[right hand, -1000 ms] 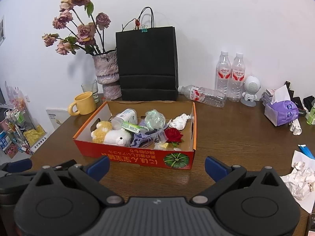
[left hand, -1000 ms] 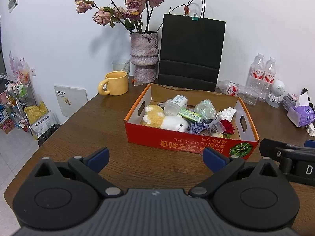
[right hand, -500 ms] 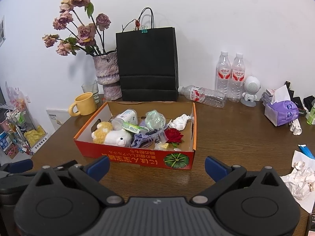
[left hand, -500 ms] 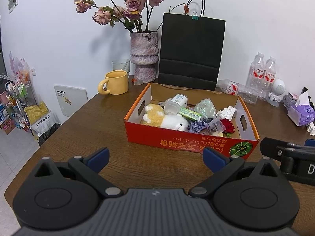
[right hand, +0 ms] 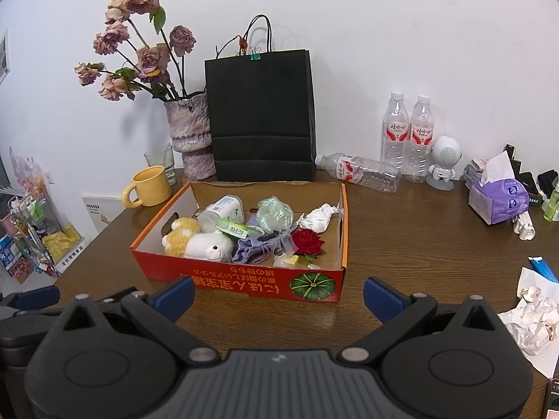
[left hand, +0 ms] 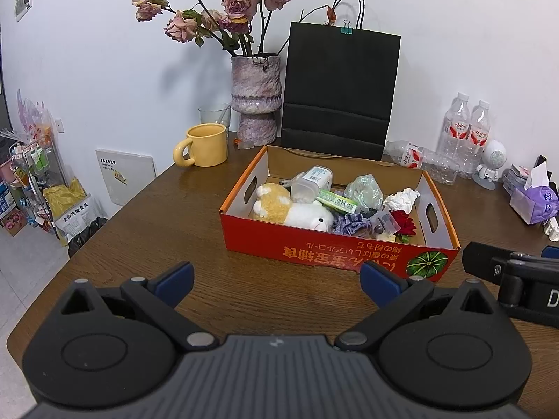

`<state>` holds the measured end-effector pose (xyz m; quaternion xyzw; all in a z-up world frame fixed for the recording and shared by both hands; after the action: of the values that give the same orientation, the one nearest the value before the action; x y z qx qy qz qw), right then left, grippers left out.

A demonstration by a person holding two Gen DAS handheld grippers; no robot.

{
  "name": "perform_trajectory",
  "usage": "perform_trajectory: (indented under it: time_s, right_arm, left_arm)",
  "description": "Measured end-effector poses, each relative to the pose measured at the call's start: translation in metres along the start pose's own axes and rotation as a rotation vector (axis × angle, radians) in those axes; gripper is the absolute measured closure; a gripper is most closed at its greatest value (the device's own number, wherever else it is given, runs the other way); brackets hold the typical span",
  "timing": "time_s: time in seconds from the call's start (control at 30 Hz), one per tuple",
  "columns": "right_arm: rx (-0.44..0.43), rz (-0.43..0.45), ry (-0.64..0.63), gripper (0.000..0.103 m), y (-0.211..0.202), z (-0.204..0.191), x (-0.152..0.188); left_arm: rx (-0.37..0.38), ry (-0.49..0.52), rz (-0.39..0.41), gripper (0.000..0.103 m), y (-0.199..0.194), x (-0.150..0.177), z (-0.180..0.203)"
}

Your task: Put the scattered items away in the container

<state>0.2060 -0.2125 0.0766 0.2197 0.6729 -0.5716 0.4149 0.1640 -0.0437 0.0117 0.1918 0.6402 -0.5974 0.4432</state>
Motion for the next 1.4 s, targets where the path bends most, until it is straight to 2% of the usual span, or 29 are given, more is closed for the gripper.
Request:
perform_trajectory:
  time_s: [1.4]
  right_arm:
    - [0.002, -0.004, 0.011, 0.000, 0.0024, 0.0012, 0.0002]
  left_arm:
    - [0.005, -0.009, -0.001, 0.000, 0.0037, -0.0003, 0.0051]
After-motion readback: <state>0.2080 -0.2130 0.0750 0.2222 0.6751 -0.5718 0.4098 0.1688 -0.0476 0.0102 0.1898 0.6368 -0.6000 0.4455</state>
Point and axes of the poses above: each gripper's, at about its wrist camera, not at the fingertips, and y roughly the way its jaws point, z to its right, x to its underside, the point moved 10 cm from there along y, roughly the way its jaws point, and after that the axes turned 7 degrees about -y, right-handed, at the moved point
